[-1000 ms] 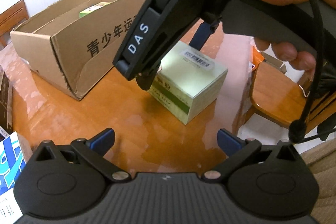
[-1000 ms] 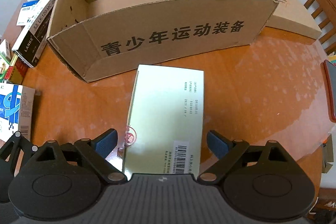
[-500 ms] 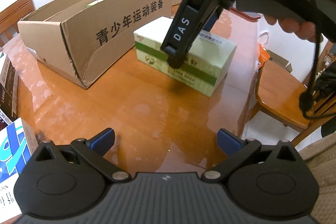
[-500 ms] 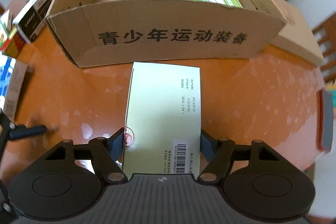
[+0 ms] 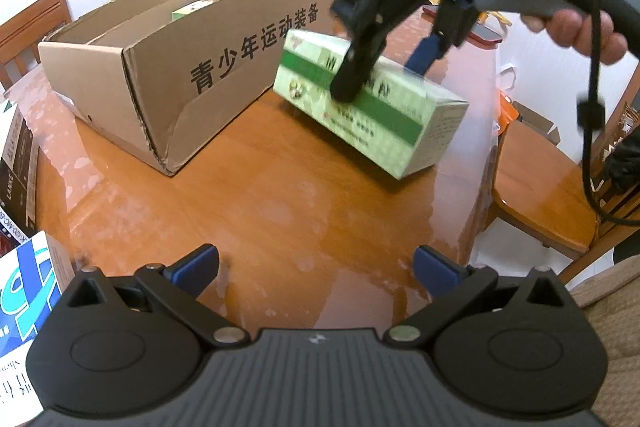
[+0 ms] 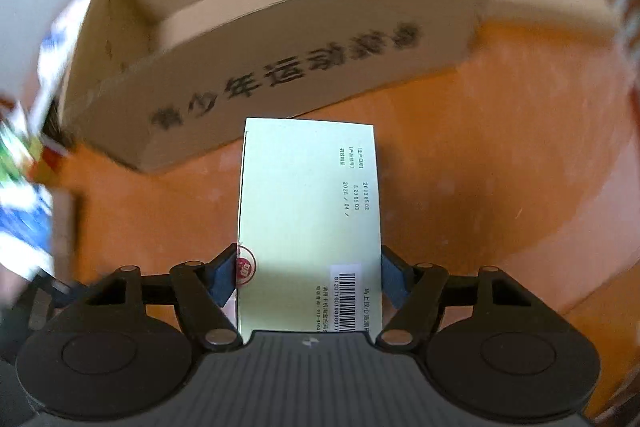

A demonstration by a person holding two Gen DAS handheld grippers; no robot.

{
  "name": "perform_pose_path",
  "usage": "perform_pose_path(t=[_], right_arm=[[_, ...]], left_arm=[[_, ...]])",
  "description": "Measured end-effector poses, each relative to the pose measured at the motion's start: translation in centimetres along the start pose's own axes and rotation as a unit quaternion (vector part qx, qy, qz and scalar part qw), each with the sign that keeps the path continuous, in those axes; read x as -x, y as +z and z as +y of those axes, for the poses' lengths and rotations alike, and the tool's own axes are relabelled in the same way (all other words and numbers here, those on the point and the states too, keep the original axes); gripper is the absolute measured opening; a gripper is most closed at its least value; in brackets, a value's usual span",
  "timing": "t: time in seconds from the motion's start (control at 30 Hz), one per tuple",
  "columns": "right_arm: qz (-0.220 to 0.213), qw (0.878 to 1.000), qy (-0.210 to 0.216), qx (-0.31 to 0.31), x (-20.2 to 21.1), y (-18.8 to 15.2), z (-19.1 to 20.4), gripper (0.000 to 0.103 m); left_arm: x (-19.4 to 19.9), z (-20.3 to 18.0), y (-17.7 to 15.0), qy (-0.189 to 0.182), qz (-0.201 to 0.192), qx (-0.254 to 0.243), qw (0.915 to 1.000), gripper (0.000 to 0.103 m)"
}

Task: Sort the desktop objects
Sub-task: 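Lift the pale green box up over the cardboard box rim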

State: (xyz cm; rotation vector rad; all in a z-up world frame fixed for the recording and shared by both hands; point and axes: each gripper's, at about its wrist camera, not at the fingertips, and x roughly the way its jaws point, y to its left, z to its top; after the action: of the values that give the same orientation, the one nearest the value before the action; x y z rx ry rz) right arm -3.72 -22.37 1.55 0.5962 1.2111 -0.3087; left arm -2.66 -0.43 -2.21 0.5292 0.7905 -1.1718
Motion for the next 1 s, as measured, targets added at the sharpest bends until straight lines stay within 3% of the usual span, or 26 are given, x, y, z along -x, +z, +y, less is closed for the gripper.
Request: perform_pose_path(t=[0.13,0.2,0.5,0.63,0.87,1.0], right_arm=[[0.006,0.992,0.084,-0.092,0.9,-0.1,-3.6,0.075],[0.002,0.988,0.104,-0.116,1.6,-0.4,-4.6,0.074],[-0.022,0.98,0.147,-0.129,6.0,0.9,-5.5,0.074],[-0.03,0.971,0.189,-0.142,7.5,2.1,-5.9,0.074],[-0.059,0.968,0.227,-0.09,10.2,8.4,-3.1,0.074],[-0.044,0.969,0.236,-0.067,8.4,13.5,-1.0,0.074]], left_arm=[[-0.2,0.3,0.5,-0.001,0.0,-0.001,1.0,0.103],[-0.6,0.3,0.7,-0.003,0.001,-0.002,1.0,0.103],[-1.4,0.4,1.4,-0.016,0.002,-0.006,0.9999,0.103],[-1.4,0.5,1.6,-0.018,0.0,-0.002,0.9998,0.103],[-1.3,1.0,1.8,-0.006,-0.003,0.012,0.9999,0.103],[-1.3,1.4,1.9,0.01,0.0,0.032,0.9995,0.103]])
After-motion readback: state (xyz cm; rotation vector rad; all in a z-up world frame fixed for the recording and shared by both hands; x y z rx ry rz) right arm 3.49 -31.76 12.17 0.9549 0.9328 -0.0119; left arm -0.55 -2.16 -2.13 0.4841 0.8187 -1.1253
